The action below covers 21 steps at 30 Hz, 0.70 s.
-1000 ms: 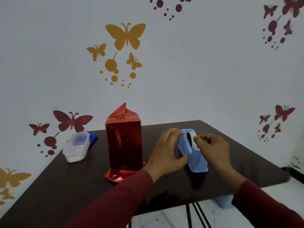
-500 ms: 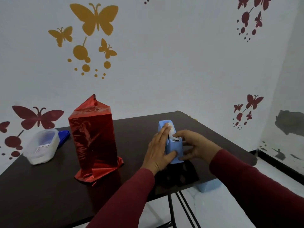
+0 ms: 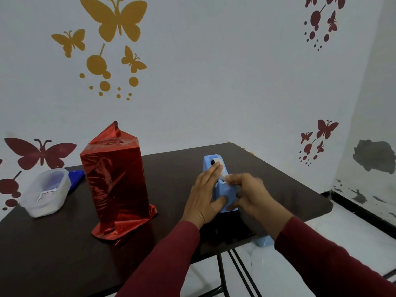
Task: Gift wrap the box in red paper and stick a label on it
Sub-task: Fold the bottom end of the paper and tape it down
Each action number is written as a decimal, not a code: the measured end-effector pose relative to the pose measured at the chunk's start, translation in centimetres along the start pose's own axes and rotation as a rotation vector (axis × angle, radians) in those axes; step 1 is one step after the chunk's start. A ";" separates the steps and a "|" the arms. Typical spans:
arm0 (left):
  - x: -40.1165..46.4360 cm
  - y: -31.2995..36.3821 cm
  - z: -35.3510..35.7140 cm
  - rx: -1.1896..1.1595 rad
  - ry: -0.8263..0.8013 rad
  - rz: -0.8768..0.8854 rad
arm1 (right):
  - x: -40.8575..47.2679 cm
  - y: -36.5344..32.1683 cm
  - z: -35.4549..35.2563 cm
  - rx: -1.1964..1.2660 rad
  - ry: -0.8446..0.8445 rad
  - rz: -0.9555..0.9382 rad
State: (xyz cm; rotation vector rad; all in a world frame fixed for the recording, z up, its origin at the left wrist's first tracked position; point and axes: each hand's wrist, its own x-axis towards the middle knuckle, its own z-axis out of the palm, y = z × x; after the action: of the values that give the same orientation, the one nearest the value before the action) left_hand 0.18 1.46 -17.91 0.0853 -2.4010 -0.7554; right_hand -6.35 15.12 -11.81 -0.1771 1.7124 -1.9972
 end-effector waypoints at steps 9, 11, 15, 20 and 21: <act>-0.1 0.2 0.1 0.031 -0.028 -0.018 | -0.3 2.8 -1.8 0.020 -0.072 -0.105; -0.1 0.2 0.1 0.025 -0.027 -0.020 | 0.3 3.3 -1.9 -0.083 -0.041 -0.162; -0.2 0.4 0.0 0.001 -0.030 -0.022 | 0.7 3.6 -1.7 -0.222 0.020 -0.254; -0.2 0.5 -0.1 -0.010 -0.020 -0.032 | 1.0 3.3 -2.3 -0.381 -0.009 -0.338; -0.2 0.5 -0.1 -0.013 -0.012 -0.031 | 0.9 3.5 -2.7 -0.502 -0.033 -0.367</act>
State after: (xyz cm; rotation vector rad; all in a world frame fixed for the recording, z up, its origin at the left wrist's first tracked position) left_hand 0.48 1.84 -17.73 0.1139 -2.4109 -0.7879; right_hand -7.22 16.81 -15.85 -0.7355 2.2589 -1.7358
